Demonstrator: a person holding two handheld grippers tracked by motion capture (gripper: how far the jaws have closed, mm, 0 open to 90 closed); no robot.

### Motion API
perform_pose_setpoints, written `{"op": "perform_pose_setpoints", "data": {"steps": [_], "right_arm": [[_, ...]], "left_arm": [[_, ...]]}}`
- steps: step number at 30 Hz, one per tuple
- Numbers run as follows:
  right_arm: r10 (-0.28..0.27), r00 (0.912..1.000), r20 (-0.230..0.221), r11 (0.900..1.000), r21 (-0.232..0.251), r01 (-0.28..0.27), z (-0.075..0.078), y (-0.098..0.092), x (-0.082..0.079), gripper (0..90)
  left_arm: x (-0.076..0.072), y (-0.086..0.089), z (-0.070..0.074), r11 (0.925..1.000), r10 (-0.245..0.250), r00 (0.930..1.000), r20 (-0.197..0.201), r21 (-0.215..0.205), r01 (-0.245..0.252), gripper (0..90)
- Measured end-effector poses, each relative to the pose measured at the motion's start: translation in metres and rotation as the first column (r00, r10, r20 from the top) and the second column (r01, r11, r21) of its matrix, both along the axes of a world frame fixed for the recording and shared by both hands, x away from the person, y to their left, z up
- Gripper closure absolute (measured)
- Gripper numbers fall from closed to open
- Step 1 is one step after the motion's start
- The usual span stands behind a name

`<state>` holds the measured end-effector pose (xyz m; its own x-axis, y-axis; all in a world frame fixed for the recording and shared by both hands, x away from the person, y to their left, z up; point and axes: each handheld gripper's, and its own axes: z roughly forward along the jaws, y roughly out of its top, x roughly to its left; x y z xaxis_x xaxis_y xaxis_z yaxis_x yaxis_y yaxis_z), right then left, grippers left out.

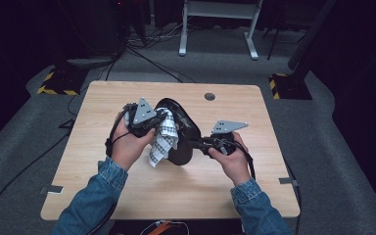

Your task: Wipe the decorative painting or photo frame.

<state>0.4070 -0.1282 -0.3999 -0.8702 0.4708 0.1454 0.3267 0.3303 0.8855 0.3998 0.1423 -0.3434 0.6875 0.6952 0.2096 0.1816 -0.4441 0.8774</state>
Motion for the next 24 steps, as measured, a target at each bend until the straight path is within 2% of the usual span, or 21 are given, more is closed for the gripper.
{"op": "perform_pose_setpoints", "data": {"steps": [5,12,16,20,24], "right_arm": [[-0.001,1.0,-0.001,1.0,0.002,0.001,0.0,-0.001,0.0,79.0],[0.001,1.0,-0.001,1.0,0.002,-0.001,0.0,0.0,0.0,78.9],[0.001,1.0,-0.002,1.0,0.003,-0.001,0.0,0.0,0.0,78.9],[0.002,1.0,-0.002,1.0,0.003,-0.002,0.0,0.0,0.0,78.9],[0.002,1.0,-0.001,1.0,0.002,-0.002,0.0,0.0,0.0,78.9]], "left_arm": [[0.0,0.002,-0.003,1.0,-0.009,1.0,-0.002,-0.003,0.009,83.0],[0.007,0.014,-0.008,0.9993,0.036,0.9992,-0.015,-0.004,-0.036,83.0],[0.014,0.028,-0.013,0.9967,0.079,0.9964,-0.031,-0.013,-0.08,83.0],[0.017,0.034,-0.015,0.9954,0.094,0.995,-0.033,-0.011,-0.095,83.0],[0.016,0.035,-0.017,0.995,0.093,0.9944,-0.049,-0.031,-0.095,83.0]]}}
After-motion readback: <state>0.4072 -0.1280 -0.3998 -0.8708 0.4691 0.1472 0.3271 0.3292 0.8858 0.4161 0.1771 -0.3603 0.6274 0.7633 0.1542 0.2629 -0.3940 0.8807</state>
